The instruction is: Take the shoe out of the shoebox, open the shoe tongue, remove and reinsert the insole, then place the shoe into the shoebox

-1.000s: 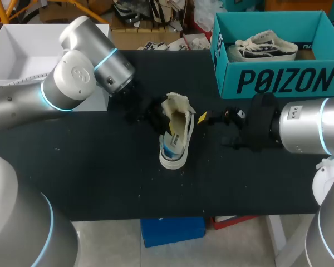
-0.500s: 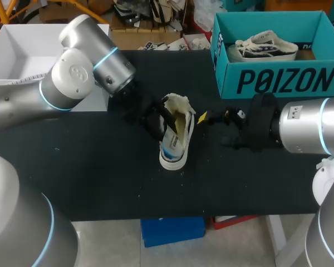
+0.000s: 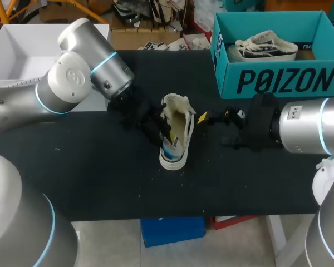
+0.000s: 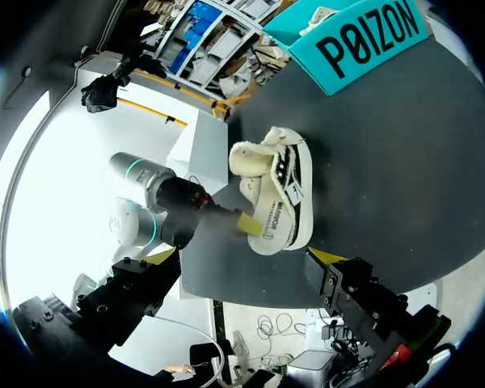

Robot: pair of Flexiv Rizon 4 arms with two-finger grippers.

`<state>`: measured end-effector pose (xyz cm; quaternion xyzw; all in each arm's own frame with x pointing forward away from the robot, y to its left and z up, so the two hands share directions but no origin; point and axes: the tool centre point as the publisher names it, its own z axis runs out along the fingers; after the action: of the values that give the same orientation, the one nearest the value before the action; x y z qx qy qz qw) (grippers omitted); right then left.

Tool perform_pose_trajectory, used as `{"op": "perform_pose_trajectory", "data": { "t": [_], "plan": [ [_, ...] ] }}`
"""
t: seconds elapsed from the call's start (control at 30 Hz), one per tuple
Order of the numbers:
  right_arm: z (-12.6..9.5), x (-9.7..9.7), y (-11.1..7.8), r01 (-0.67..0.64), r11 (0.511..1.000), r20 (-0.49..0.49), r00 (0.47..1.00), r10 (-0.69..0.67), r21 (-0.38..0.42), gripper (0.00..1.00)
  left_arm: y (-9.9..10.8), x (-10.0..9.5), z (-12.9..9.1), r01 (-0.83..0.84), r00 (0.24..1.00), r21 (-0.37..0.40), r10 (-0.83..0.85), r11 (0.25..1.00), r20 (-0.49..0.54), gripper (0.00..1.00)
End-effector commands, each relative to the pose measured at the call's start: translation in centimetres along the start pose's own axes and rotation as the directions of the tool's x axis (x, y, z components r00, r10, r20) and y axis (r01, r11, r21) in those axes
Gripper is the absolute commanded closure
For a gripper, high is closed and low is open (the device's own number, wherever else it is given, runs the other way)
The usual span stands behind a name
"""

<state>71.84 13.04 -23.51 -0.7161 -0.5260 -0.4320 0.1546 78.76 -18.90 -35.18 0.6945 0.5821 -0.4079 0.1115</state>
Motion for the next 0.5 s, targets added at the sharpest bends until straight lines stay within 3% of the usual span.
{"op": "perform_pose_trajectory", "data": {
  "t": [0.03, 0.07, 0.5],
  "plan": [
    [-0.41, -0.17, 0.09, 0.001, 1.0, -0.005, 1.0, -0.001, 0.007, 0.0, 0.26, -0.06, -0.13, -0.001, 1.0, 0.017, 0.001, 1.0, -0.021, 0.96],
    [-0.41, -0.17, 0.09, 0.001, 1.0, -0.005, 1.0, -0.001, 0.007, 0.0, 0.26, -0.01, -0.11, -0.001, 1.0, 0.02, 0.001, 1.0, -0.024, 1.0],
    [-0.41, -0.17, 0.09, 0.001, 1.0, -0.005, 1.0, -0.001, 0.007, 0.0, 1.02, 0.09, 0.19, 0.0, 1.0, 0.019, 0.001, 1.0, -0.018, 1.0]
  ]
}}
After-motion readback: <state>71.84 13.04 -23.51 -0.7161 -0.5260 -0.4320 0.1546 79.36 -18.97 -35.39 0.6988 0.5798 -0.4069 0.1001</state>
